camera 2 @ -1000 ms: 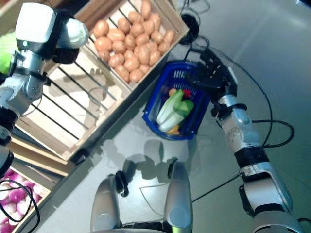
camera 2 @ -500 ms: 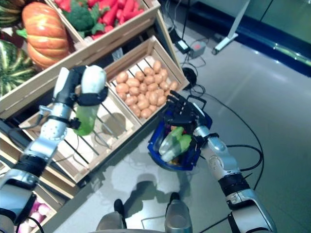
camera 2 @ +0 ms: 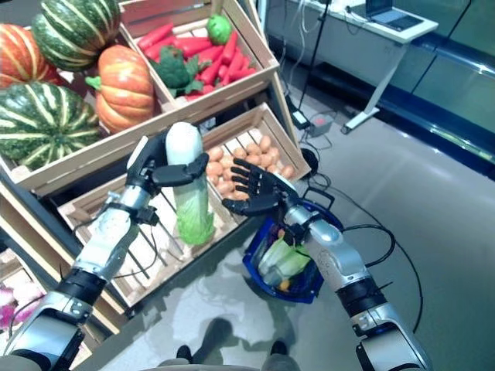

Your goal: Put vegetables into the basket

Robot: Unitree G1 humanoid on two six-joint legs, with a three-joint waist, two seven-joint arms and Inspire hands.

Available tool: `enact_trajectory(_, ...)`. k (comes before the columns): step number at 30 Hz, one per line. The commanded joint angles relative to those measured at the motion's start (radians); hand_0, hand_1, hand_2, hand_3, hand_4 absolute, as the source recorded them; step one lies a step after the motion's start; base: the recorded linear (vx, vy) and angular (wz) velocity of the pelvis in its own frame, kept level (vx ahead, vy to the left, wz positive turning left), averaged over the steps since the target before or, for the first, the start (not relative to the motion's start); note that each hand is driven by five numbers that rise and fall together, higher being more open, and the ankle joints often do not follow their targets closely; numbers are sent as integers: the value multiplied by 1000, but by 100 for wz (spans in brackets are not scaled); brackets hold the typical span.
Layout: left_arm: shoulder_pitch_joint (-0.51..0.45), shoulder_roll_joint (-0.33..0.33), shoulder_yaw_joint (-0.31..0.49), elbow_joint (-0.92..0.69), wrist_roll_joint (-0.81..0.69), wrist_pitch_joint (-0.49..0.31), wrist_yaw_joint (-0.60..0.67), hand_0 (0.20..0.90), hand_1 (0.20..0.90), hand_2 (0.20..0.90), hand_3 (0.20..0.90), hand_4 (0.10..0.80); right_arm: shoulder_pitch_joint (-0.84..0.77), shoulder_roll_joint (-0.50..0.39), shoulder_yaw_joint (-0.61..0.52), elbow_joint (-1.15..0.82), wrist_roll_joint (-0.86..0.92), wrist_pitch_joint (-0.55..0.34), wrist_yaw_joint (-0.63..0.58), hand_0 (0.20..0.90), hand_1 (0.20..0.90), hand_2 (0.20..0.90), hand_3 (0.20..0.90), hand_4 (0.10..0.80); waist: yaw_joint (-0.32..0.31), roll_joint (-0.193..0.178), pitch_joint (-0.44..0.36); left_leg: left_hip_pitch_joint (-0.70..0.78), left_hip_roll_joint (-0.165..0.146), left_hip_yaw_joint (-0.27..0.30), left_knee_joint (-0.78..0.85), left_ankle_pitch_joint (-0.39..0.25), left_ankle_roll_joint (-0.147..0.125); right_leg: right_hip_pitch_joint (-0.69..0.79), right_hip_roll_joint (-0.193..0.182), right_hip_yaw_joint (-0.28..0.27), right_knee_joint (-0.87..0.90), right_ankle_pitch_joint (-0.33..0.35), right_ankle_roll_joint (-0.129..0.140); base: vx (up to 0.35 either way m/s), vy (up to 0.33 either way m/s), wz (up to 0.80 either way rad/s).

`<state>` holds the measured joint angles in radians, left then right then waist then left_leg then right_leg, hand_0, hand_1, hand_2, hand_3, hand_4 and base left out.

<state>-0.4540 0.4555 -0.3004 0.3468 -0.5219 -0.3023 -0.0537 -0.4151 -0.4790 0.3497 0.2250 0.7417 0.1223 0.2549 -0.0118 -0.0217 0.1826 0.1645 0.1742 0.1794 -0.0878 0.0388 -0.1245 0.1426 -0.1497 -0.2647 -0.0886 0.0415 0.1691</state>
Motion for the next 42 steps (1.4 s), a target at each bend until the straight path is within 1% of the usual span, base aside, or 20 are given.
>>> enact_trajectory(1, -60, -20, 2, -84, -51, -65, -19, 300, 300, 300, 300, 400, -60, 40, 17, -57, -11, -29, -5, 900, 900, 900, 900, 800, 7, -7, -137, -48, -50, -31, 1, -16, 30, 9, -8, 5, 26, -15, -31, 44, 4, 12)
enact_trajectory(8, -75, -44, -23, -134, -54, -42, -36, 300, 300, 300, 300, 400, -90, 57, 45, -25, 8, 10, 11, 900, 900, 900, 900, 800, 21, -16, -136, -34, -53, -43, 1, -24, 33, 26, -3, 5, 29, -23, -36, 56, 2, 12)
enact_trajectory(16, -85, -56, -58, -164, -89, -33, -96, 300, 300, 300, 300, 400, -103, 80, 76, 0, 38, 39, 39, 900, 900, 900, 900, 800, 28, -19, -140, -23, -55, -58, 1, -31, 33, 41, -1, 10, 24, -24, -38, 51, 9, 2)
enact_trajectory(17, -82, -60, -64, -176, -109, -19, -137, 300, 300, 300, 300, 400, -104, 87, 79, -1, 51, 48, 54, 900, 900, 900, 900, 800, 30, -20, -143, -22, -56, -62, 1, -34, 33, 43, -1, 10, 20, -23, -37, 0, 0, 0)
enact_trajectory(22, -91, -67, -96, -172, -193, 7, -240, 300, 300, 300, 300, 400, -134, 89, 85, 5, 106, 56, 83, 900, 900, 900, 900, 800, 29, -21, -145, -18, -55, -61, 1, -36, 33, 45, -2, 10, 18, -20, -36, 3, 3, 1)
enact_trajectory(23, -98, -71, -106, -170, -231, 19, -276, 300, 300, 300, 300, 400, -144, 94, 85, 14, 136, 55, 102, 900, 900, 900, 900, 800, 29, -22, -147, -18, -56, -61, 1, -37, 33, 45, -3, 9, 18, -19, -35, 0, 0, 0)
enact_trajectory(29, -95, -112, -132, -137, -357, 83, -394, 300, 300, 300, 300, 400, -195, 113, 78, 35, 211, 31, 178, 900, 900, 900, 900, 800, 30, -19, -155, -11, -56, -61, 1, -42, 34, 48, -3, 14, 19, -19, -38, 0, 0, 0)
enact_trajectory(32, -87, -126, -138, -113, -387, 86, -419, 300, 300, 300, 300, 400, -218, 117, 71, 46, 234, 35, 186, 900, 900, 900, 900, 800, 30, -19, -160, -9, -58, -63, 1, -44, 34, 50, -3, 16, 17, -19, -38, 0, 0, 0)
enact_trajectory(35, -84, -138, -137, -97, -405, 72, -456, 300, 300, 300, 300, 400, -231, 121, 69, 64, 252, 66, 198, 900, 900, 900, 900, 800, 30, -20, -167, -9, -57, -62, 1, -45, 33, 50, -5, 16, 17, -19, -37, 0, 0, 0)
enact_trajectory(36, -82, -139, -137, -103, -413, 70, -463, 300, 300, 300, 300, 400, -231, 122, 70, 73, 266, 75, 193, 521, 521, 521, 521, 547, 32, -19, -168, -9, -57, -63, 1, -44, 33, 51, -6, 15, 17, -19, -38, 0, 0, 0)
enact_trajectory(37, -83, -143, -137, -110, -420, 68, -465, 300, 300, 300, 300, 400, -231, 127, 68, 84, 283, 86, 194, 521, 521, 521, 521, 547, 32, -19, -169, -9, -56, -63, 1, -44, 32, 52, -6, 15, 17, -19, -38, 0, 0, 0)
enact_trajectory(38, -85, -147, -139, -112, -422, 62, -465, 300, 300, 300, 300, 400, -229, 132, 66, 93, 300, 90, 189, 300, 300, 300, 300, 400, 32, -19, -170, -9, -57, -63, 1, -45, 33, 52, -6, 15, 17, -20, -38, 0, 0, 0)
enact_trajectory(42, -94, -159, -144, -135, -408, 60, -441, 300, 300, 300, 300, 400, -219, 153, 48, 125, 344, 86, 165, 300, 300, 300, 300, 400, 33, -18, -171, -7, -57, -67, 1, -48, 34, 56, -7, 13, 15, -20, -39, 0, 0, 0)
